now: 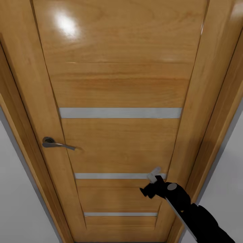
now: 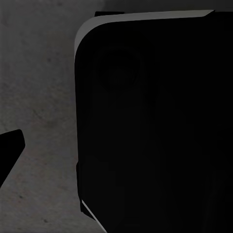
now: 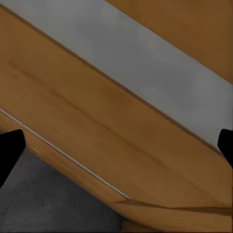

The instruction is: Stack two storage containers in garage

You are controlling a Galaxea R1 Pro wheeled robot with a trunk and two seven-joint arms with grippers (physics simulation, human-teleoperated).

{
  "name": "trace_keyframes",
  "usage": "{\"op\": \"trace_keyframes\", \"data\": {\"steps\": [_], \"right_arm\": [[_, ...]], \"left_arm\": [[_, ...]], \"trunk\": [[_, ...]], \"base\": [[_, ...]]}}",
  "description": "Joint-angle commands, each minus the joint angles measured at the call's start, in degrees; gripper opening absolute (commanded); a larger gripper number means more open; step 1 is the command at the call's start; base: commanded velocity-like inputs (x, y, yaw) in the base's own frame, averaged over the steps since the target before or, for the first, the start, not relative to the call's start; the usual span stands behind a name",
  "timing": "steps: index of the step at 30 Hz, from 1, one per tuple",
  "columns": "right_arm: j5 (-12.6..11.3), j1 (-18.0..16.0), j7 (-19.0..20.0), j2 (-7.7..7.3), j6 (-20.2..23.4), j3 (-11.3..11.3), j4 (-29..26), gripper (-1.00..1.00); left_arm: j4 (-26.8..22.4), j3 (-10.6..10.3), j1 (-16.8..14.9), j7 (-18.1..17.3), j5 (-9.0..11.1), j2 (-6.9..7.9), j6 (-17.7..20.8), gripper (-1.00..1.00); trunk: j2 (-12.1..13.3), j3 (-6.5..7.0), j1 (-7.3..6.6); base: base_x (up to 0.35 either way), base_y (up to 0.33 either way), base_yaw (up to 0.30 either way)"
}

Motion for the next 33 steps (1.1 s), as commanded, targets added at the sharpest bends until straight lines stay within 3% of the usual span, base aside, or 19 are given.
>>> {"op": "trace_keyframes", "data": {"steps": [1,5,15,16,20,25,33], "right_arm": [[0.1,-0.5,-0.1,0.89,-1.4,0.1,-0.2,1.0],[0.3,-0.9,-0.3,2.68,0.0,0.1,-0.5,1.0],[0.5,-1.0,-2.6,3.81,0.4,0.2,-0.6,1.0],[1.0,-1.0,-3.1,6.18,1.4,0.4,-0.6,1.0],[2.9,-1.0,-4.1,9.64,3.4,0.5,-0.6,1.0],[7.4,-1.0,-4.6,14.54,5.1,0.7,-0.5,1.0],[8.1,-1.0,-6.1,17.12,5.2,0.8,1.7,1.0]], "left_arm": [[0.0,0.0,0.0,0.0,0.1,0.0,-0.2,1.0],[0.0,0.0,0.0,0.0,0.1,0.0,-0.2,1.0],[0.0,0.0,0.0,0.0,0.1,0.0,-0.2,1.0],[0.0,0.0,0.0,0.0,0.1,0.0,-0.2,1.0],[0.0,0.0,0.0,0.0,0.1,0.0,-0.2,1.0],[0.0,0.0,0.0,0.0,0.1,0.0,-0.2,1.0],[0.0,0.0,0.0,0.0,0.1,0.0,-0.2,1.0]], "trunk": [[0.0,-0.05,0.0],[0.0,-0.05,0.0],[0.0,-0.05,0.0],[0.0,-0.05,0.0],[0.0,-0.05,0.0],[0.0,-0.05,0.0],[0.0,-0.05,0.0]], "base": [[0.0,0.0,0.0],[0.0,0.0,0.0],[0.0,0.0,0.0],[0.0,0.0,0.0],[0.0,0.0,0.0],[0.0,0.0,0.0],[0.0,0.0,0.0]]}}
